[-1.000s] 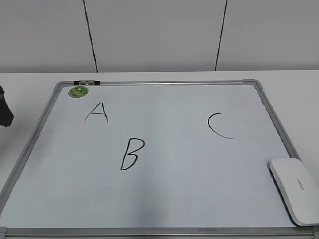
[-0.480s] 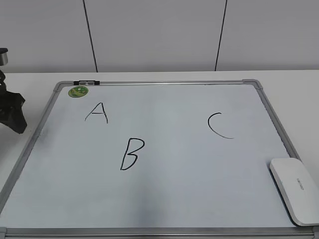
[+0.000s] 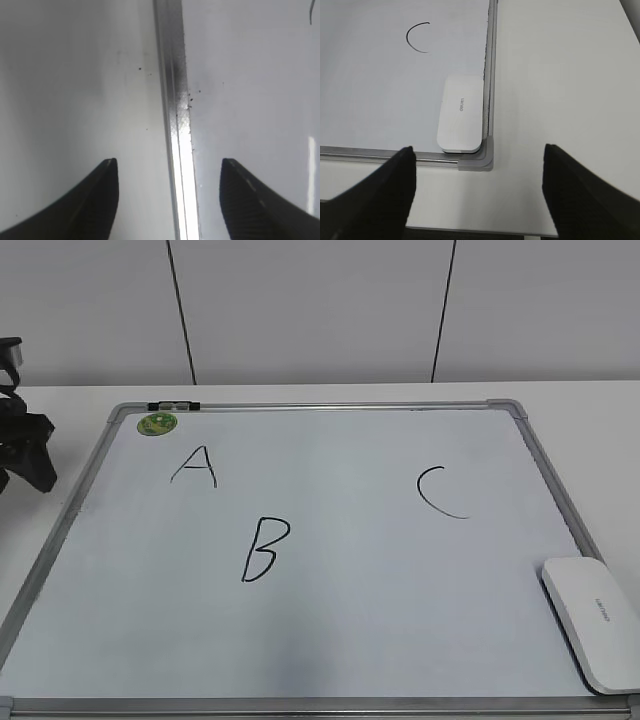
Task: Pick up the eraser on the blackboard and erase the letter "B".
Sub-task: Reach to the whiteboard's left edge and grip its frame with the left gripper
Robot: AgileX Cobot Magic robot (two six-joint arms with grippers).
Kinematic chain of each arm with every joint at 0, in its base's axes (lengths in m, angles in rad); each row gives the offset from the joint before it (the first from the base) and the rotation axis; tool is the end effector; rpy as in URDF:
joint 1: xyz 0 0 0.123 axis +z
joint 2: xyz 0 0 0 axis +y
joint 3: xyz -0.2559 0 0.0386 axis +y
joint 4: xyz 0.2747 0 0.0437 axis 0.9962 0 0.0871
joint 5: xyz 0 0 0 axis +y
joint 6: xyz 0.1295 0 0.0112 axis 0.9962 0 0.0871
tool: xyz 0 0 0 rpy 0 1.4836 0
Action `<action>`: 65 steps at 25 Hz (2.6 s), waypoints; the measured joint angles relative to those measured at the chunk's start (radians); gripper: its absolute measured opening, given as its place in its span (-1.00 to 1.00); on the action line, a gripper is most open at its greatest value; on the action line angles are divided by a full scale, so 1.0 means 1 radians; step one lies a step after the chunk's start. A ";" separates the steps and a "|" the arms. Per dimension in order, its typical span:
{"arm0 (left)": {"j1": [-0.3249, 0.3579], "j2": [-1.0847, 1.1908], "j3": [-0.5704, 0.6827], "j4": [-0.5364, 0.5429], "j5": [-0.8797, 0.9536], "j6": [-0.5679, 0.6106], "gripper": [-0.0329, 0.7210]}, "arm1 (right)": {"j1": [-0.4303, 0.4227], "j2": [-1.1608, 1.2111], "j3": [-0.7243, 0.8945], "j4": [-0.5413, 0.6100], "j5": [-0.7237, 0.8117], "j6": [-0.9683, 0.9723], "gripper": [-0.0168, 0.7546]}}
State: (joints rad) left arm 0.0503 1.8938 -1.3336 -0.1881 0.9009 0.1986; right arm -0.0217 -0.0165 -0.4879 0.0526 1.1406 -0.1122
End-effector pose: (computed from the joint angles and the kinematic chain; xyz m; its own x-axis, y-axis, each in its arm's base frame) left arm 0.4003 0.0011 0.1186 -0.9761 0.0310 -0.2151 0.0593 0.9902 -0.1265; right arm 0.0737 0.0046 0.2606 -0.5174 -0.0788 -0.8521 -0.0660 0.9965 -0.0521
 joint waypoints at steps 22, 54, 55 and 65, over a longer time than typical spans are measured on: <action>0.020 0.206 -0.123 -0.049 0.035 0.060 0.07 | 0.000 0.000 0.000 0.006 0.000 0.000 0.56; 0.022 0.250 -0.125 -0.069 0.029 0.063 -0.44 | 0.000 0.000 0.000 0.008 0.000 0.000 0.56; 0.022 0.250 -0.125 -0.069 0.029 0.063 -0.46 | 0.000 0.000 0.000 0.008 0.000 0.000 0.56; 0.022 0.250 -0.125 -0.073 0.034 0.063 -0.58 | 0.000 0.000 0.000 0.008 0.000 0.000 0.56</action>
State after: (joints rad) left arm 0.0722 2.1438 -1.4591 -0.2614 0.9347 0.2613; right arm -0.0217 -0.0165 -0.4879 0.0605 1.1406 -0.1122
